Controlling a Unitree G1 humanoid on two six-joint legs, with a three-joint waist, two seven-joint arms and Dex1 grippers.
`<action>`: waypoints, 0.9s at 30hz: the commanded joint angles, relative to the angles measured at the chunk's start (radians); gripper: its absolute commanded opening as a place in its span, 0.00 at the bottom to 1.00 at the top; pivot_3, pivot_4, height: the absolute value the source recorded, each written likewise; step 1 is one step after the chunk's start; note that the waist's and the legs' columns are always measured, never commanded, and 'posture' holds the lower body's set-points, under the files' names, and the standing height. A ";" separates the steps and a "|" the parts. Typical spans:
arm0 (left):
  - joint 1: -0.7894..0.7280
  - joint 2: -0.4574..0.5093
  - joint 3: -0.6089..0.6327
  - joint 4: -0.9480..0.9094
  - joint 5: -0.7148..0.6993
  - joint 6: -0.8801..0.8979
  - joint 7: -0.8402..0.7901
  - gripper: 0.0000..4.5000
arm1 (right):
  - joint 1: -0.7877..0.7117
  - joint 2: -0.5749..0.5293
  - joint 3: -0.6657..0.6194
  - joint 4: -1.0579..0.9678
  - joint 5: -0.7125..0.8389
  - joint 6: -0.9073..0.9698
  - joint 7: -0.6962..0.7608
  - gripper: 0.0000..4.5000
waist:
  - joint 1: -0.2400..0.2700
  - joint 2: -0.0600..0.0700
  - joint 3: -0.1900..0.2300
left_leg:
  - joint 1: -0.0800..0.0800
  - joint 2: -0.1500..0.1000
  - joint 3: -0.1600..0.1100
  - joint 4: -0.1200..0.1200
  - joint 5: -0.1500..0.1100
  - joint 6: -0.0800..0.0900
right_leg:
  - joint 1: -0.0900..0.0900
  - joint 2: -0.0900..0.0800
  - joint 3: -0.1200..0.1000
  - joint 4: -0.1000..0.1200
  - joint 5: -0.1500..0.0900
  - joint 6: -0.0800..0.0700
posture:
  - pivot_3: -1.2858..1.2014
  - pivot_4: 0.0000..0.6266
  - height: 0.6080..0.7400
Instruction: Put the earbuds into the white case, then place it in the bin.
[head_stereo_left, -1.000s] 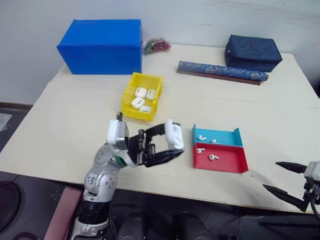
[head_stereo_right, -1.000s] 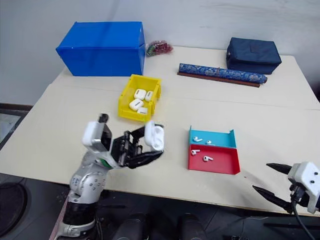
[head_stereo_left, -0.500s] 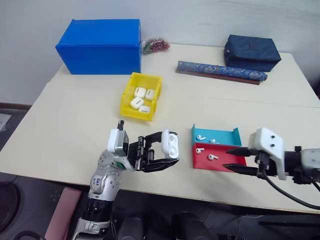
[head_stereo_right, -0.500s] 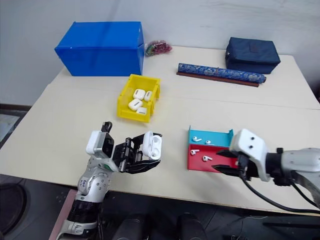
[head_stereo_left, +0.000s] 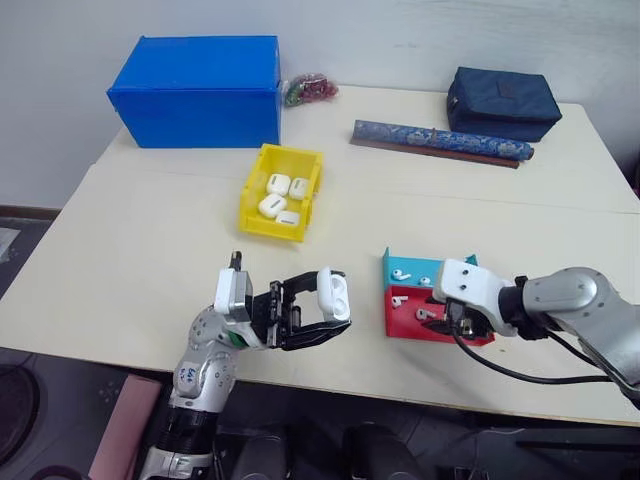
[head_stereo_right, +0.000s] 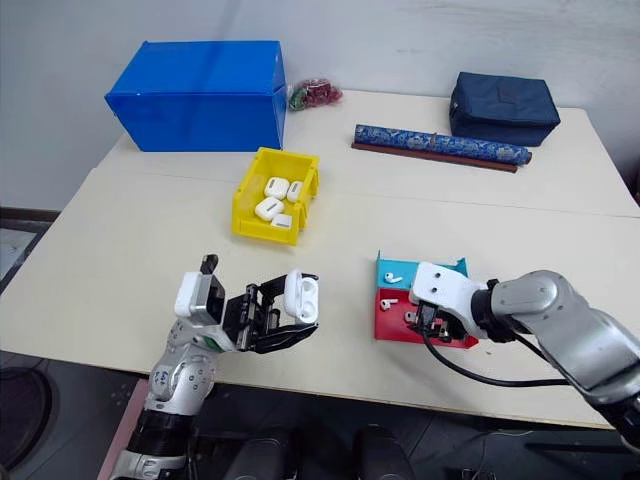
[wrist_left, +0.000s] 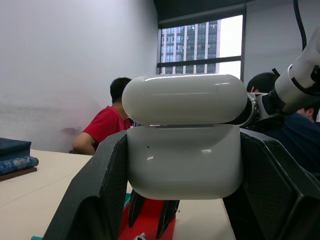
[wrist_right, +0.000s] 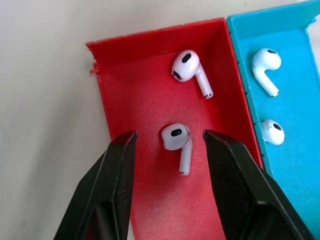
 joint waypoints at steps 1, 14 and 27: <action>0.016 0.020 0.003 -0.057 -0.017 0.007 0.007 0.62 | -0.036 0.025 0.025 0.018 -0.049 -0.021 0.022 0.47 | -0.002 0.000 0.000 | 0.000 0.000 0.000 0.000 0.000 0.000 | 0.000 0.000 0.000 0.000 0.000 0.000 | 0.52 0.24 1.00; 0.038 0.029 -0.008 -0.085 -0.011 0.003 0.035 0.62 | -0.045 0.055 0.065 0.072 -0.134 -0.033 0.076 0.47 | 0.000 0.000 0.000 | 0.000 0.000 0.000 0.000 0.000 0.000 | 0.000 -0.001 -0.001 0.000 0.000 0.000 | 0.52 0.24 1.00; 0.052 0.036 -0.012 -0.097 -0.011 0.000 0.048 0.62 | -0.044 0.098 0.060 0.075 -0.155 -0.010 0.075 0.47 | -0.011 0.000 0.000 | 0.001 0.000 0.000 0.000 0.000 0.000 | 0.001 -0.001 -0.001 0.000 0.000 0.000 | 0.52 0.24 1.00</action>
